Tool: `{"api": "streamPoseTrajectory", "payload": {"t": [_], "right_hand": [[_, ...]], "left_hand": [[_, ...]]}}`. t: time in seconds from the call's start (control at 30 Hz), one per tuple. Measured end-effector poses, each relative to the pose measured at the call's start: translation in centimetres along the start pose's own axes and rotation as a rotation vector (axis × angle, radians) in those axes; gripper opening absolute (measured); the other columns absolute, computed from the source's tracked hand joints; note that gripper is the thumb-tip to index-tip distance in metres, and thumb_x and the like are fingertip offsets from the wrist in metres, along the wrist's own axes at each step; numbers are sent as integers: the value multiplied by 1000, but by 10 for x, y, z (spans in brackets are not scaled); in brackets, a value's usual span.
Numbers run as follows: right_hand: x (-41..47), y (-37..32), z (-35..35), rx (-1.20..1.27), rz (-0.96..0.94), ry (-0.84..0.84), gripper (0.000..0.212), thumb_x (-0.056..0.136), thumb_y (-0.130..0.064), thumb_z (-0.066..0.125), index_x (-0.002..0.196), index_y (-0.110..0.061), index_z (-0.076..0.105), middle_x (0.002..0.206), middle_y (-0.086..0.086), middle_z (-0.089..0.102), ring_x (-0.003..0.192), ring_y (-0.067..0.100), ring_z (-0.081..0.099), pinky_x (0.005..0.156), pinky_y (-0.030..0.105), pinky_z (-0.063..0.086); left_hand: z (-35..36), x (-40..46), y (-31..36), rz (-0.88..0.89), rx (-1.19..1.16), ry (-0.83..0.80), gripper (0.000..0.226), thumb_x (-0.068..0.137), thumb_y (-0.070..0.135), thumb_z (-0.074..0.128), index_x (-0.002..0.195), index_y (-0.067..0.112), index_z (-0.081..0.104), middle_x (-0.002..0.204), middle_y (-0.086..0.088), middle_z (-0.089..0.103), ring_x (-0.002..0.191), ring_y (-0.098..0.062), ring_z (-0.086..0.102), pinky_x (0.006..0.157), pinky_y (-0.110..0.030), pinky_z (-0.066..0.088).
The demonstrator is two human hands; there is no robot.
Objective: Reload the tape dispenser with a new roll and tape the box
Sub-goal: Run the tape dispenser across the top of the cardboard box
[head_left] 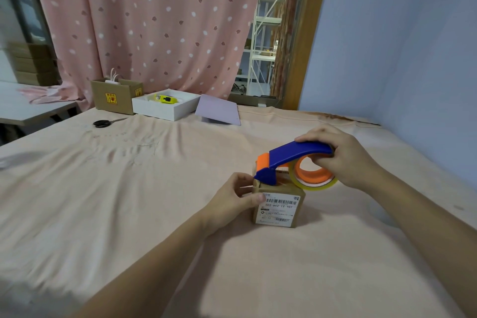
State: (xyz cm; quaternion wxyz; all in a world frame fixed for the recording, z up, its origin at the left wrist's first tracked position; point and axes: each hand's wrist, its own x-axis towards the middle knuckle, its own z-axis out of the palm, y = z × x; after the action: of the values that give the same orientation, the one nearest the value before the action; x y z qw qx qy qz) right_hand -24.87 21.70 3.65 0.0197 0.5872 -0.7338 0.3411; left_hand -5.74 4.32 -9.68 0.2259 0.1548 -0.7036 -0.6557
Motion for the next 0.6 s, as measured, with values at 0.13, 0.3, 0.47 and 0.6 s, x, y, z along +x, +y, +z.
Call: {"api": "streamPoseTrajectory", "payload": {"t": [0.13,0.3,0.47,0.6], "right_hand": [[3,-1,0,-10,8,-10,56,81,10,71,122,-27,67,117,-4,60,110,16,55,81,18,44],[3,0,-2,-9,19,-19,55,82,10,71,121,-28,67,116,-5,59,110,17,55,81,19,45],[3,1,-2,-8,29,-16,55,82,10,71,122,-27,68,116,-4,59,111,16,55,81,19,45],[3,0,-3,-21,4,-21,56,81,9,72,121,-30,67,115,-6,59,109,16,55,81,18,44]], "left_hand": [[0,-1,3,-26,47,-31,72,68,25,93,126,15,51,129,-3,68,115,-15,70,98,-40,58],[2,0,1,-25,113,-28,68,73,12,92,123,13,45,127,-3,67,110,-13,71,90,-35,61],[1,-3,4,-2,94,-56,38,84,12,82,98,6,47,101,3,78,100,-14,74,80,-27,58],[4,-2,13,-53,-49,-3,43,94,61,53,81,20,58,98,-3,74,95,-17,67,87,-31,50]]}}
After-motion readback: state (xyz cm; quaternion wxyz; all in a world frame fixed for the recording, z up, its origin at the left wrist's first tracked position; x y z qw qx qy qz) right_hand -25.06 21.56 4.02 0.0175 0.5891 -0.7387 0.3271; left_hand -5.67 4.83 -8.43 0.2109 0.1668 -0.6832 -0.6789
